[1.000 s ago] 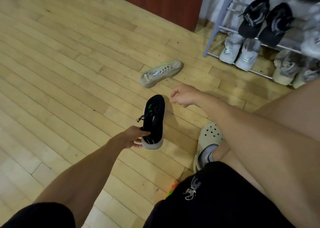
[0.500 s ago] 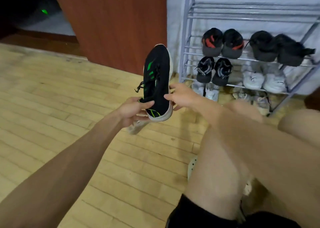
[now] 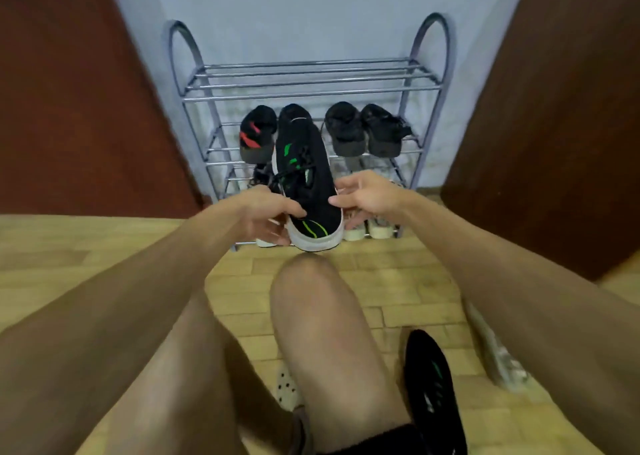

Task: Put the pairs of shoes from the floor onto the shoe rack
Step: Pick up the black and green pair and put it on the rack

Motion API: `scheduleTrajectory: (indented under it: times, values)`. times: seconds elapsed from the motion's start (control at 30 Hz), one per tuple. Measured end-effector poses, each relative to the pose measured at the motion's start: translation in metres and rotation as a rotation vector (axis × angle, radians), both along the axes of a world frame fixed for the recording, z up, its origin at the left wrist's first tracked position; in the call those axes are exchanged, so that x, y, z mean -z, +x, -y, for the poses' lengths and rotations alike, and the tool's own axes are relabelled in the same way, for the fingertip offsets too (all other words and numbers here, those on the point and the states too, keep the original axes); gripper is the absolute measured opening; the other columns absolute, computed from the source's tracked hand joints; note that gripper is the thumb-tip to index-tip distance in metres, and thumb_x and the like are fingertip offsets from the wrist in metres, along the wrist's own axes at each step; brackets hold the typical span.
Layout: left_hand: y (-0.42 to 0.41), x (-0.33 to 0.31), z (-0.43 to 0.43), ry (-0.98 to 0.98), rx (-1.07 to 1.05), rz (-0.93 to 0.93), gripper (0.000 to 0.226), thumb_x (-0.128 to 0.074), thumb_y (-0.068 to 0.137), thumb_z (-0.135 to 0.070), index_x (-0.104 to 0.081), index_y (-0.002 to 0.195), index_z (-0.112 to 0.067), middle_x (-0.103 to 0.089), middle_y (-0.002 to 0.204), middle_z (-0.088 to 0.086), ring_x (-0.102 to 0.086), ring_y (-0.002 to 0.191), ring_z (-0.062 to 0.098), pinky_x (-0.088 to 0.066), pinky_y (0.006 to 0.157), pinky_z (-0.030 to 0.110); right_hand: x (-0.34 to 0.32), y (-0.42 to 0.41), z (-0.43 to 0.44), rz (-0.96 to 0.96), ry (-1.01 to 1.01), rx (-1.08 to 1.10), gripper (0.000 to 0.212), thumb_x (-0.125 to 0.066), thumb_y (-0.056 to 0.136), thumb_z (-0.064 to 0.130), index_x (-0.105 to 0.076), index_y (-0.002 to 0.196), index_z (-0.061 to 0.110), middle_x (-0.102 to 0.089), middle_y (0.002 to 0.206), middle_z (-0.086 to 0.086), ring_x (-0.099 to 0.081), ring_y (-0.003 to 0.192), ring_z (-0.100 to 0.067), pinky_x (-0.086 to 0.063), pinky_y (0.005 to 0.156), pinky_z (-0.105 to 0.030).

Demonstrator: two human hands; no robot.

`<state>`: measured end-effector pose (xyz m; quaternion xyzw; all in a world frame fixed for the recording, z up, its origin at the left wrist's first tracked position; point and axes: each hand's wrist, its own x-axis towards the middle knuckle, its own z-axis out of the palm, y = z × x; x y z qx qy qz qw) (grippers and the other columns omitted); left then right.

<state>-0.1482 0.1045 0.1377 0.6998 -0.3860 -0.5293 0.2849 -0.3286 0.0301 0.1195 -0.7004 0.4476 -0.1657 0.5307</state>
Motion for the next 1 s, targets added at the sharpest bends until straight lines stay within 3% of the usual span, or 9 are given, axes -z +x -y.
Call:
scheduleTrajectory:
  times: [0.1, 0.23, 0.3, 0.37, 0.43, 0.57, 0.73, 0.83, 1.0]
  values:
    - [-0.047, 0.029, 0.022, 0.067, 0.033, -0.054, 0.011, -0.061, 0.086, 0.001, -0.058, 0.094, -0.006, -0.060, 0.079, 0.009, -0.058, 0.066, 0.022, -0.052, 0.061, 0.034, 0.024, -0.051, 0.012, 0.004, 0.085, 0.066, 0.021, -0.058, 0.094, 0.014, -0.067, 0.112, 0.018, -0.070, 0.093, -0.004, -0.065, 0.076, -0.017, -0.060, 0.071, -0.034]
    - [-0.105, 0.075, 0.046, 0.158, 0.069, -0.118, 0.013, -0.060, 0.086, 0.002, -0.056, 0.083, -0.010, -0.060, 0.082, 0.006, -0.059, 0.068, 0.022, -0.053, 0.081, 0.040, 0.074, -0.118, 0.023, 0.106, 0.273, 0.302, 0.029, -0.053, 0.097, 0.023, -0.063, 0.120, 0.007, -0.068, 0.108, -0.011, -0.067, 0.086, -0.023, -0.060, 0.071, -0.035]
    - [-0.130, 0.097, 0.059, 0.218, 0.088, -0.148, 0.011, -0.059, 0.087, 0.001, -0.059, 0.093, -0.009, -0.064, 0.095, 0.007, -0.061, 0.073, 0.021, -0.052, 0.080, 0.038, 0.108, -0.146, 0.024, 0.133, 0.378, 0.424, 0.033, -0.051, 0.098, 0.024, -0.059, 0.124, 0.006, -0.065, 0.118, -0.015, -0.067, 0.090, -0.023, -0.059, 0.070, -0.032]
    - [-0.152, 0.120, 0.066, 0.272, 0.104, -0.150, 0.030, -0.061, 0.085, 0.000, -0.059, 0.114, -0.006, -0.065, 0.117, 0.011, -0.064, 0.083, 0.024, -0.053, 0.073, 0.036, 0.144, -0.169, 0.021, 0.109, 0.442, 0.537, 0.035, -0.051, 0.097, 0.024, -0.057, 0.127, 0.006, -0.063, 0.124, -0.015, -0.066, 0.091, -0.022, -0.058, 0.067, -0.029]
    - [-0.169, 0.142, 0.067, 0.334, 0.145, -0.128, 0.044, -0.061, 0.084, 0.000, -0.054, 0.127, -0.004, -0.059, 0.130, 0.015, -0.062, 0.100, 0.030, -0.052, 0.081, 0.039, 0.181, -0.190, 0.011, 0.040, 0.479, 0.648, 0.037, -0.054, 0.096, 0.021, -0.055, 0.129, 0.004, -0.064, 0.120, -0.015, -0.064, 0.092, -0.024, -0.058, 0.068, -0.031]
    - [-0.182, 0.167, 0.061, 0.446, 0.272, -0.033, 0.038, -0.060, 0.086, 0.002, -0.054, 0.123, -0.005, -0.053, 0.135, 0.014, -0.057, 0.106, 0.030, -0.049, 0.089, 0.040, 0.251, -0.224, -0.033, -0.156, 0.605, 0.765, 0.050, -0.062, 0.092, 0.023, -0.048, 0.135, 0.004, -0.058, 0.116, -0.011, -0.059, 0.097, -0.024, -0.053, 0.088, -0.039]
    - [-0.187, 0.173, 0.058, 0.493, 0.418, 0.077, 0.046, -0.062, 0.087, 0.000, -0.051, 0.131, -0.004, -0.055, 0.121, 0.012, -0.056, 0.099, 0.029, -0.049, 0.088, 0.038, 0.306, -0.236, -0.099, -0.459, 0.809, 0.558, 0.094, -0.070, 0.084, 0.040, -0.015, 0.152, 0.006, -0.022, 0.158, -0.013, -0.030, 0.142, -0.032, -0.033, 0.109, -0.043]
    - [-0.197, 0.173, 0.055, 0.490, 0.452, 0.090, 0.045, -0.061, 0.088, 0.000, -0.050, 0.131, -0.005, -0.052, 0.133, 0.011, -0.056, 0.095, 0.028, -0.049, 0.086, 0.037, 0.337, -0.229, -0.138, -0.617, 0.866, 0.442, 0.104, -0.079, 0.075, 0.038, -0.013, 0.150, 0.011, -0.033, 0.150, -0.015, -0.037, 0.136, -0.034, -0.039, 0.106, -0.041]
    - [-0.209, 0.166, 0.051, 0.460, 0.432, 0.039, 0.043, -0.065, 0.085, 0.002, -0.053, 0.127, -0.003, -0.056, 0.122, 0.010, -0.060, 0.095, 0.029, -0.052, 0.082, 0.039, 0.358, -0.223, -0.155, -0.646, 0.793, 0.548, 0.105, -0.084, 0.067, 0.039, -0.018, 0.143, 0.010, -0.043, 0.137, -0.018, -0.049, 0.123, -0.038, -0.048, 0.097, -0.050]
